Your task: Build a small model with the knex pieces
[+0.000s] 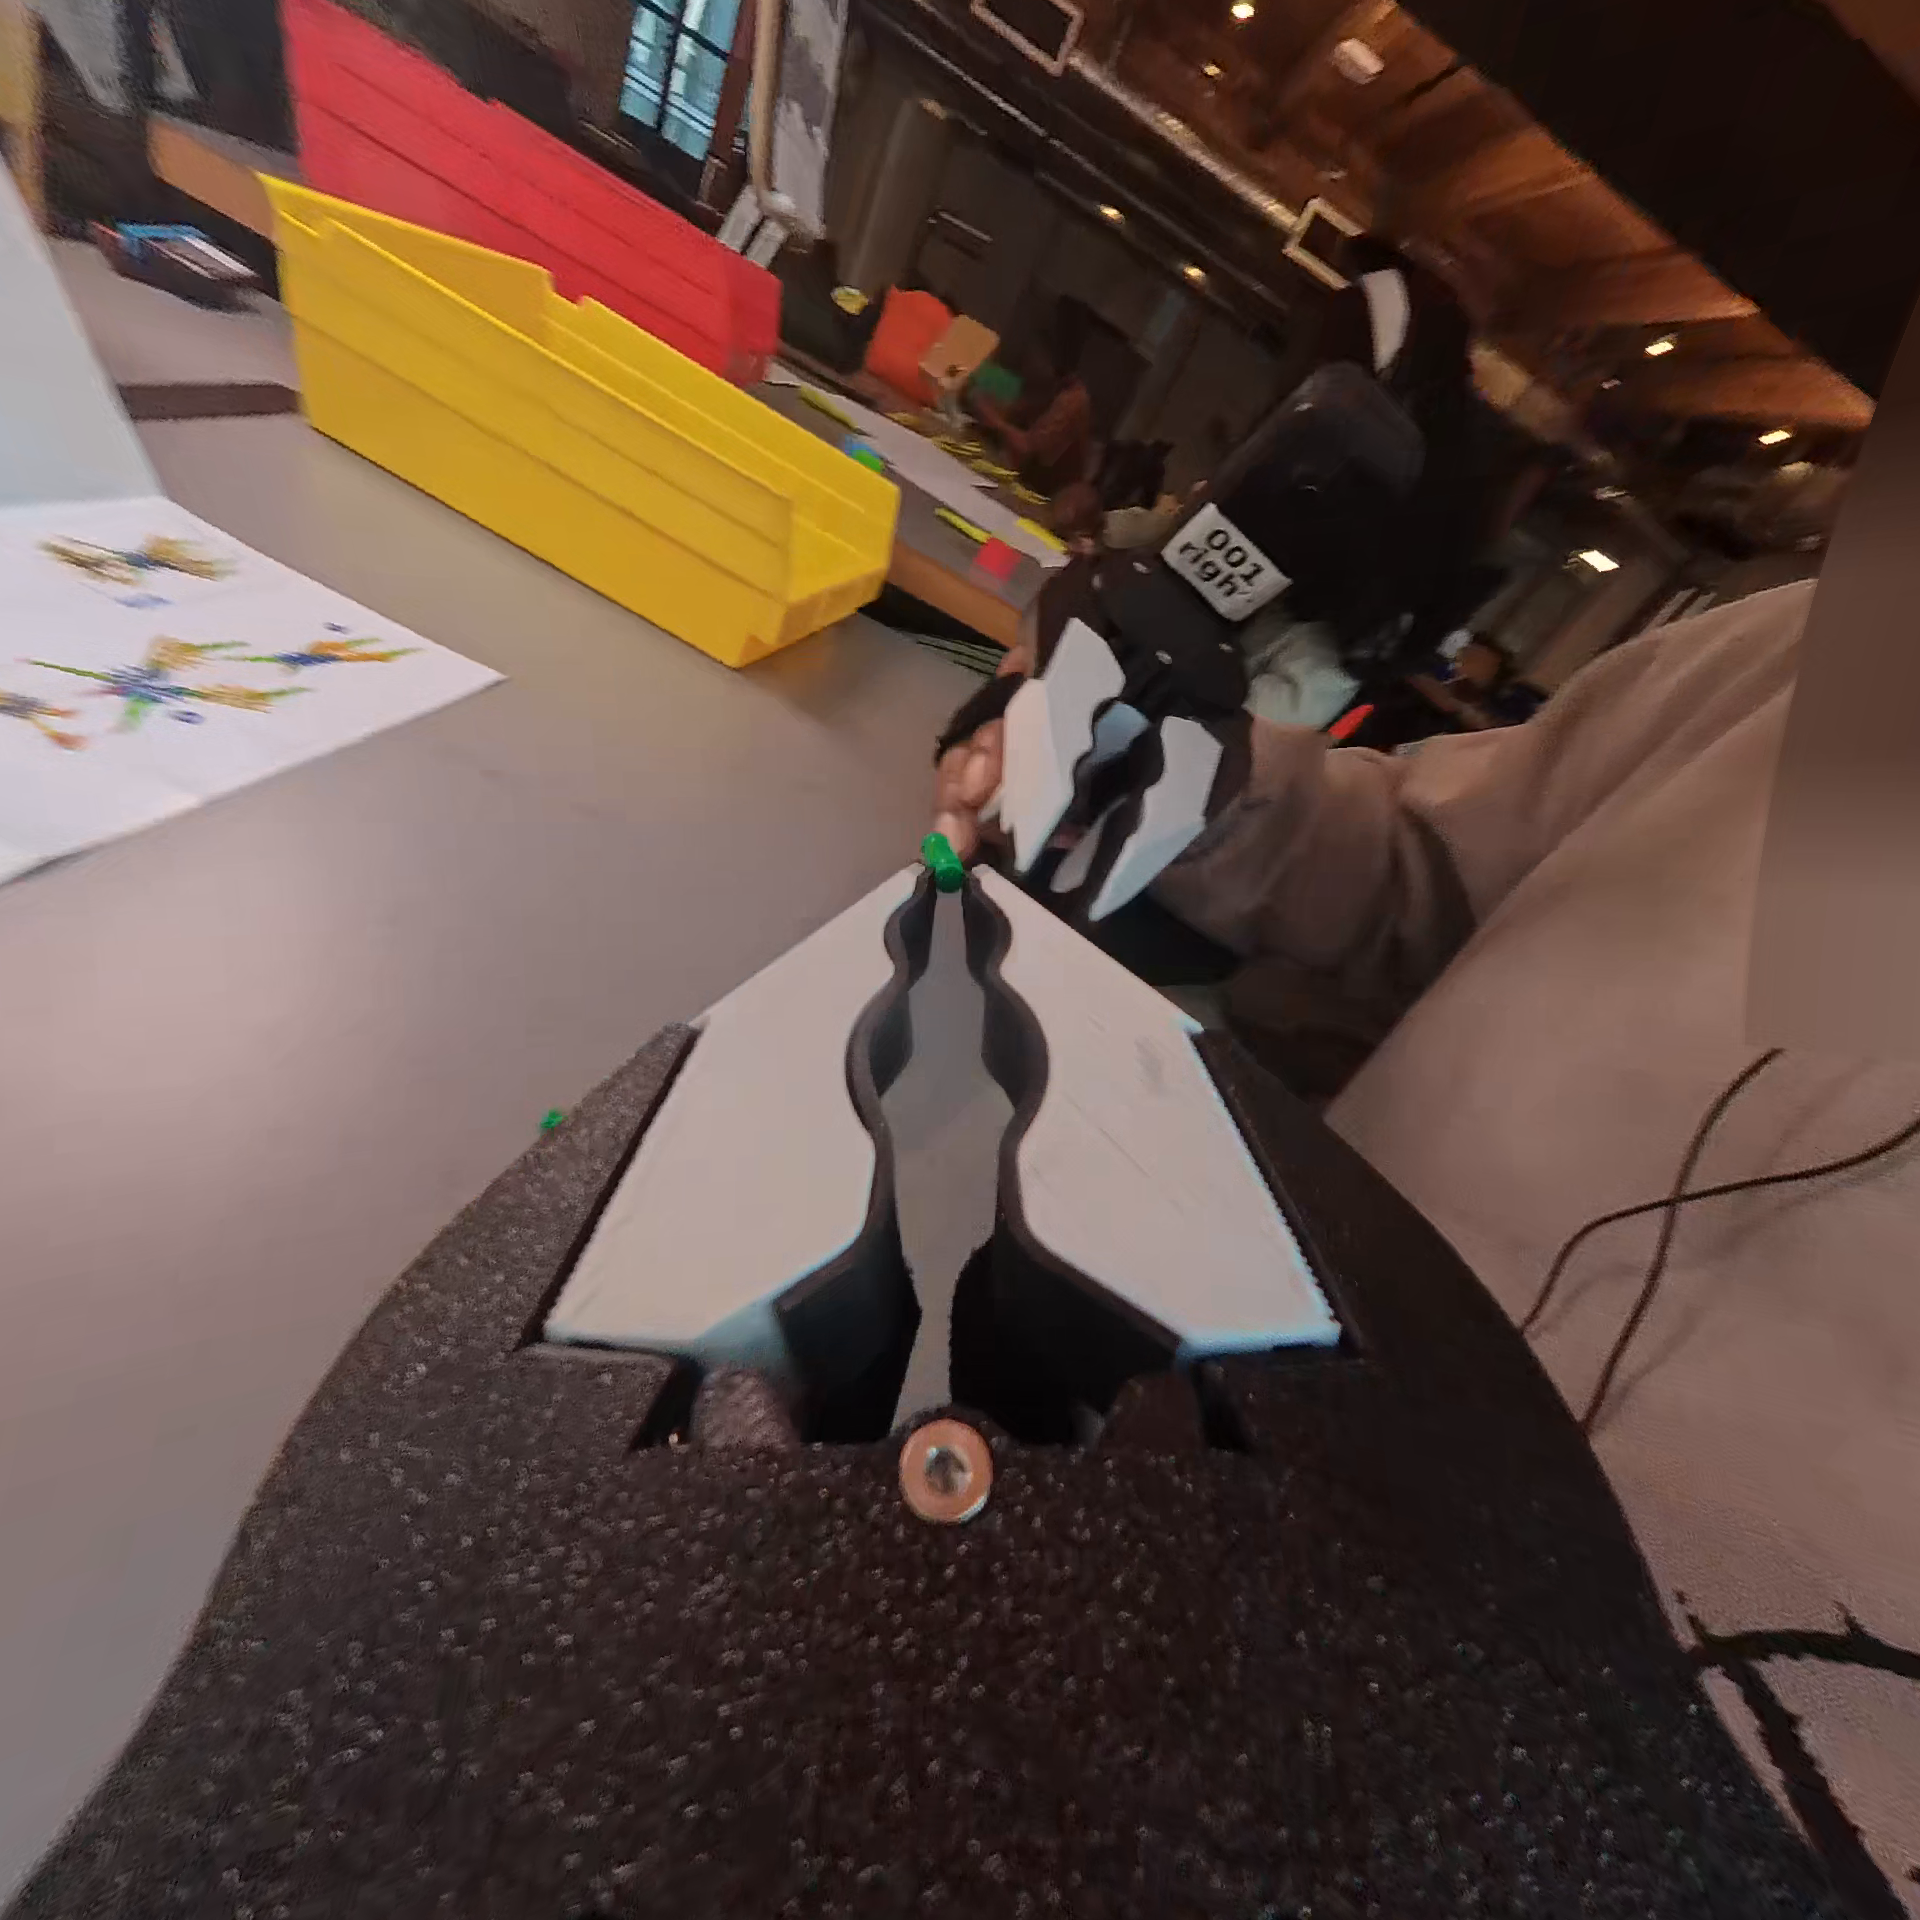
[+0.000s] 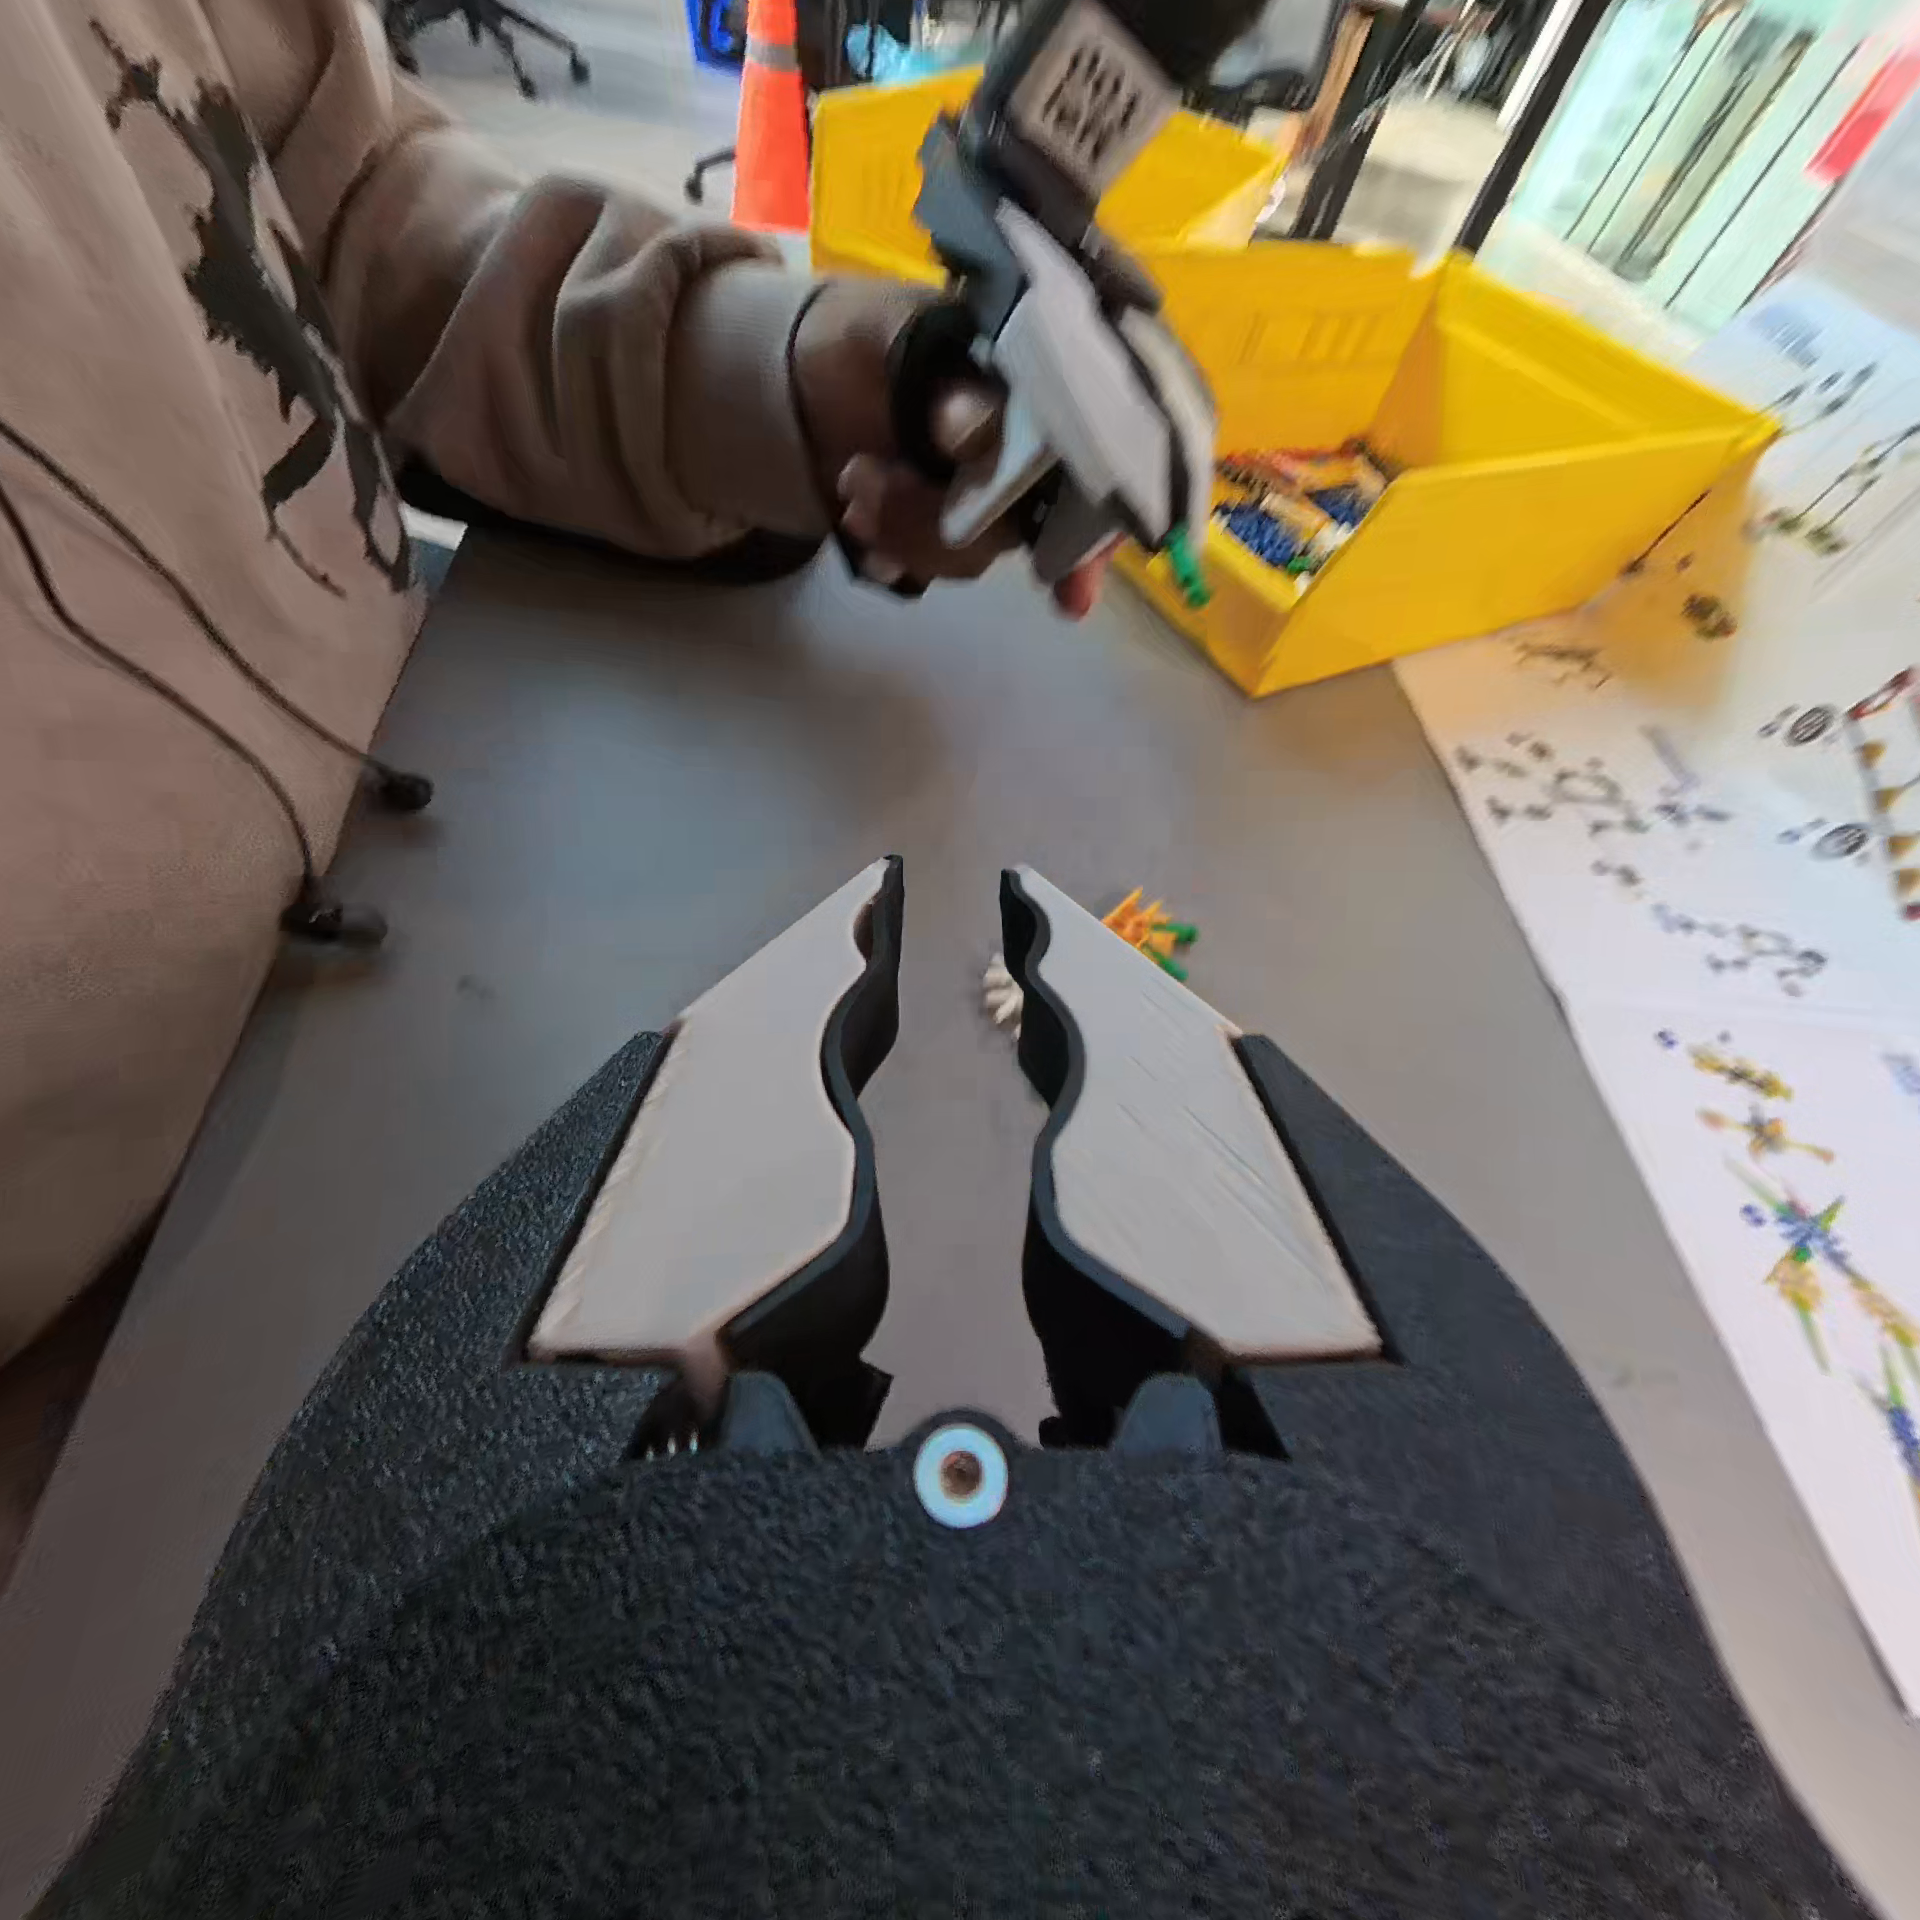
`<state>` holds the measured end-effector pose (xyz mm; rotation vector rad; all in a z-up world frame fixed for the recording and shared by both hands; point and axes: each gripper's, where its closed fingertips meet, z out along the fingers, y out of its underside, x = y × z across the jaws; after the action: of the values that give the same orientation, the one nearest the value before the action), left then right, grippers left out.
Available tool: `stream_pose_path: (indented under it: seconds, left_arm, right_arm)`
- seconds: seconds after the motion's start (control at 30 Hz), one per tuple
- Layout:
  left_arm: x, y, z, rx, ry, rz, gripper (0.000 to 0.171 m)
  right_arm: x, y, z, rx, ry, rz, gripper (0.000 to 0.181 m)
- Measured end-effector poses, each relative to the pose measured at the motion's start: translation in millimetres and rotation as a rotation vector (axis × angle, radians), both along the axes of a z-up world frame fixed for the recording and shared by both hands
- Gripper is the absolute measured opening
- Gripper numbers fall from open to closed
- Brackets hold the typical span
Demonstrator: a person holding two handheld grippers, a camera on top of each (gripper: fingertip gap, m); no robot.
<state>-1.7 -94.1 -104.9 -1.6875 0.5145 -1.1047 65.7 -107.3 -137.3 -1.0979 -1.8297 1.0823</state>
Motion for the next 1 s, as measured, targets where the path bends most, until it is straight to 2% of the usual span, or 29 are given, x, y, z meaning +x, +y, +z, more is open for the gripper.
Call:
stream_pose_path:
  seconds: [0.1,0.2,0.3,0.37,0.4,0.47,0.53,0.6,0.67,0.73,0.87,0.93,1.0]
  left_arm:
    - [-57,21,7,0.091,0.162,0.259,0.004]
    - [-144,38,5,0.115,0.405,0.630,0.004]
    - [-238,32,-3,0.049,0.631,1.004,0.005]
    - [-272,25,-13,-0.024,0.671,1.112,0.005]
    - [-280,23,-20,-0.066,0.672,1.125,0.006]
    - [-281,23,-24,-0.082,0.639,1.118,0.024]
    - [-266,26,-16,-0.027,0.595,1.069,0.026]
    - [-248,28,-5,0.048,0.578,1.029,0.029]
    - [-225,30,1,0.108,0.561,0.955,0.032]
    - [-201,32,1,0.146,0.564,0.870,0.035]
    - [-163,36,-16,0.132,0.606,0.723,0.038]
    - [-144,37,-22,0.126,0.598,0.652,0.038]
    - [-127,37,-28,0.131,0.604,0.591,0.038]
  right_arm:
    - [29,-8,-43,-0.010,-0.251,0.057,0.021]
    - [41,-18,-67,0.043,-0.374,0.101,0.022]
    - [42,-23,-78,0.062,-0.457,0.137,0.025]
    - [45,-24,-89,0.085,-0.529,0.165,0.021]
    - [44,-25,-90,0.095,-0.539,0.173,0.017]
    - [45,-26,-91,0.101,-0.576,0.188,0.009]
    - [45,-20,-83,0.101,-0.548,0.160,0.008]
    - [43,-2,-61,0.062,-0.437,0.054,0.008]
    - [46,40,-29,0.065,-0.278,-0.149,0.009]
    - [64,90,7,0.074,-0.134,-0.378,0.009]
    - [144,197,70,0.160,0.021,-0.874,0.009]
    - [186,244,82,0.157,0.015,-1.041,0.009]
    - [217,292,77,0.155,-0.032,-1.162,0.009]
